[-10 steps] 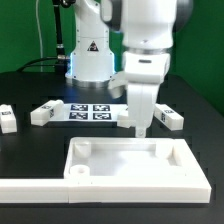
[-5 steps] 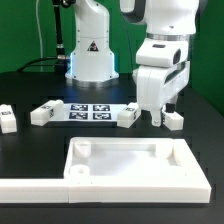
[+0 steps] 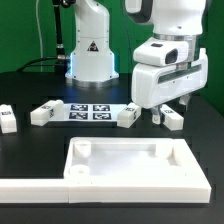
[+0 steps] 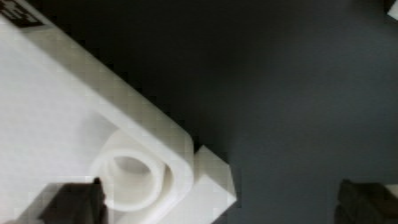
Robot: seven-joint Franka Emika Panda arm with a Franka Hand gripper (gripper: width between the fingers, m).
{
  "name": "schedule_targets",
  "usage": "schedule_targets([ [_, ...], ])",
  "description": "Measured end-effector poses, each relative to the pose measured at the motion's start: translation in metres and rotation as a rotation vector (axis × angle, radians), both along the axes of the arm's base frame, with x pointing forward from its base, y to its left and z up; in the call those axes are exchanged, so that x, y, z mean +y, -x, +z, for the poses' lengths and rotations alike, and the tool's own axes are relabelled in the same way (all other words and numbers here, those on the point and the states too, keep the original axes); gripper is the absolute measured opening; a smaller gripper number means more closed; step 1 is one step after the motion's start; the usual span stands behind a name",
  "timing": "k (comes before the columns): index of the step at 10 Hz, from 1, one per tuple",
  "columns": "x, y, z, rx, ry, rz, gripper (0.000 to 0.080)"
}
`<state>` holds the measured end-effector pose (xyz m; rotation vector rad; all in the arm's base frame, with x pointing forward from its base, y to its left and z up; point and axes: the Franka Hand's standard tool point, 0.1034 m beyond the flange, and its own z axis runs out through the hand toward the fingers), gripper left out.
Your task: Assemble desk
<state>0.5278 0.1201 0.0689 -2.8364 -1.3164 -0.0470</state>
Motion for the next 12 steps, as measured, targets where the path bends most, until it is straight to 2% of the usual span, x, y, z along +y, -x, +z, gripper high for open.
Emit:
schedule_targets([
  [6,0.0,0.0,0.0,0.0,0.0,0.0,0.0649],
  [7,0.012,0.006,0.001,0.025,-0.001,-0.254,0.0649],
  [10,0.041,0.014,0.008,0.07,0.021,-0.345,0.0649],
  [12,0.055,0.018,0.009,0.087,0.015,-0.518,0.0649],
])
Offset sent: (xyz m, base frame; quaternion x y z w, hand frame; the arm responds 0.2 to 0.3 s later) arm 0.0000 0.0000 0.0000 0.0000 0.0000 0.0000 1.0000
